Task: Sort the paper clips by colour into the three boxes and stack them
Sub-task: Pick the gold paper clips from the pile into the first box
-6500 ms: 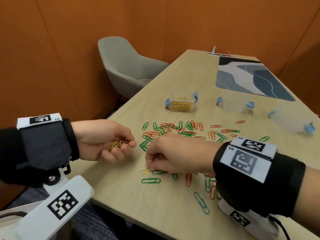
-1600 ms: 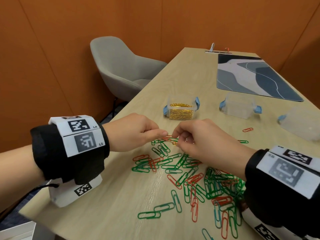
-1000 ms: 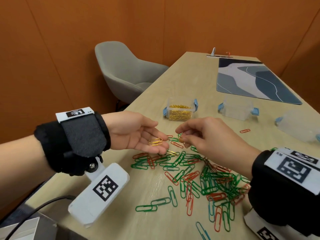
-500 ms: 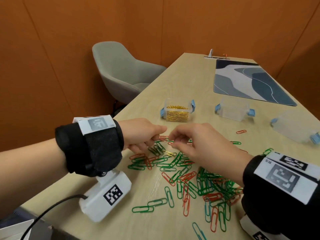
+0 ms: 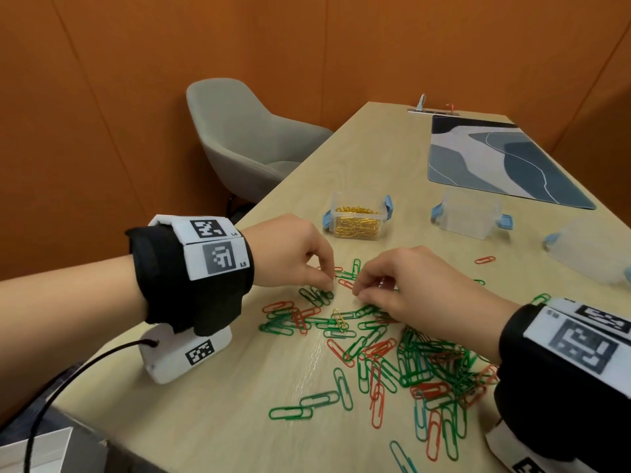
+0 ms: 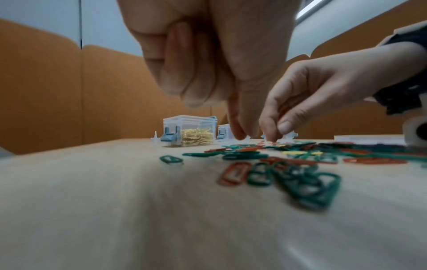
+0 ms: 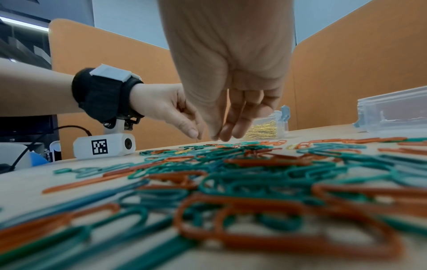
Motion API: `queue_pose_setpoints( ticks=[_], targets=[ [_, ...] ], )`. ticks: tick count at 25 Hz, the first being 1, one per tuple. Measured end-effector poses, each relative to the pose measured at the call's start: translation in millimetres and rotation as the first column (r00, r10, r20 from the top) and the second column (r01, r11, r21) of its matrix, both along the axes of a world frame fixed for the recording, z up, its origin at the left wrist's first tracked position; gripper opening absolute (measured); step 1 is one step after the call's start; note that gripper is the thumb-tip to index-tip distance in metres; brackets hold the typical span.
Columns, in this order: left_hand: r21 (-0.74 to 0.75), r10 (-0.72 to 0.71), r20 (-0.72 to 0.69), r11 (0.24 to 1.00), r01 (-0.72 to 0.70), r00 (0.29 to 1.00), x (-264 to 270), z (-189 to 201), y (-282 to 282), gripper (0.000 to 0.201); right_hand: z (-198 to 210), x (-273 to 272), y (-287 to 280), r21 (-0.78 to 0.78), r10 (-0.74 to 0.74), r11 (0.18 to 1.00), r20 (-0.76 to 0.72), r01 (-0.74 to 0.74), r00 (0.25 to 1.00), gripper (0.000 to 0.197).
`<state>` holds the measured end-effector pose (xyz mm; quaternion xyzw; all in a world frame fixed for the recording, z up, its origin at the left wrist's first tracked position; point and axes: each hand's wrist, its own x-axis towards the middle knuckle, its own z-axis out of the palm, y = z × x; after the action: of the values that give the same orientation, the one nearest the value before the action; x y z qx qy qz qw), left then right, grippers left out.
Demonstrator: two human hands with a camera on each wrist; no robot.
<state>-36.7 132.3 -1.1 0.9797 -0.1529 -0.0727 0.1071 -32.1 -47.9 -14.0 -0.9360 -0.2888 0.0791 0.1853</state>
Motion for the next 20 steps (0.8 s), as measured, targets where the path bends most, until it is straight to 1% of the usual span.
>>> queue_pose_setpoints(
  ticks=[1,3,6,7,10,12,14,17,19,20],
  targets=[
    [-0.043,-0.022,0.001,0.999,0.022,1.0,1.9,-2.4,0.2,0.018,0.5,-0.5,0.5,-0.011,0.011,1.0,-0.025,-0.011,1.0,0.012],
    [-0.08,-0.058,-0.009,0.995,0.057,0.998,3.6,-5.7,-0.6,0.015,0.9,-1.5,0.4,-0.046,0.037,0.998,-0.065,-0.04,0.997,0.013],
    [-0.11,-0.113,-0.062,0.988,0.106,0.992,0.5,-6.9,-4.0,0.017,0.7,-1.9,0.3,-0.046,0.053,0.997,-0.058,-0.056,0.997,0.002],
    [-0.109,-0.13,-0.069,0.986,0.122,0.989,-0.6,-7.6,-5.7,0.018,0.1,-0.9,-0.4,-0.045,0.049,0.998,-0.049,-0.052,0.998,0.006],
    [-0.077,-0.16,-0.07,0.985,0.155,0.985,-1.6,-9.8,-10.5,0.018,-1.8,2.0,-4.1,-0.064,0.009,0.998,-0.025,-0.011,1.0,0.012],
    [-0.037,-0.151,-0.078,0.988,0.148,0.985,-1.9,-10.9,-10.9,0.017,-2.3,2.1,-6.9,-0.061,-0.005,0.998,-0.017,0.004,1.0,0.013],
    [-0.011,-0.141,-0.066,0.99,0.14,0.988,-2.7,-11.2,-9.9,0.019,-1.8,1.8,-11.9,-0.044,-0.031,0.999,0.021,0.032,0.999,0.014],
    [-0.088,-0.159,-0.039,0.984,0.155,0.987,-5.0,-8.6,-10.6,0.025,-0.1,2.3,-23.2,-0.053,-0.1,0.993,0.096,0.105,0.99,0.014],
    [-0.096,-0.209,-0.065,0.975,0.203,0.976,-7.2,-7.5,-14.6,0.027,-0.2,2.0,-29.4,-0.098,-0.106,0.989,0.055,0.111,0.993,0.016],
    [-0.09,-0.233,-0.075,0.97,0.226,0.97,-8.4,-7.5,-16.9,0.025,-0.5,1.9,-31.1,-0.105,-0.103,0.989,0.018,0.105,0.994,0.014]
  ],
)
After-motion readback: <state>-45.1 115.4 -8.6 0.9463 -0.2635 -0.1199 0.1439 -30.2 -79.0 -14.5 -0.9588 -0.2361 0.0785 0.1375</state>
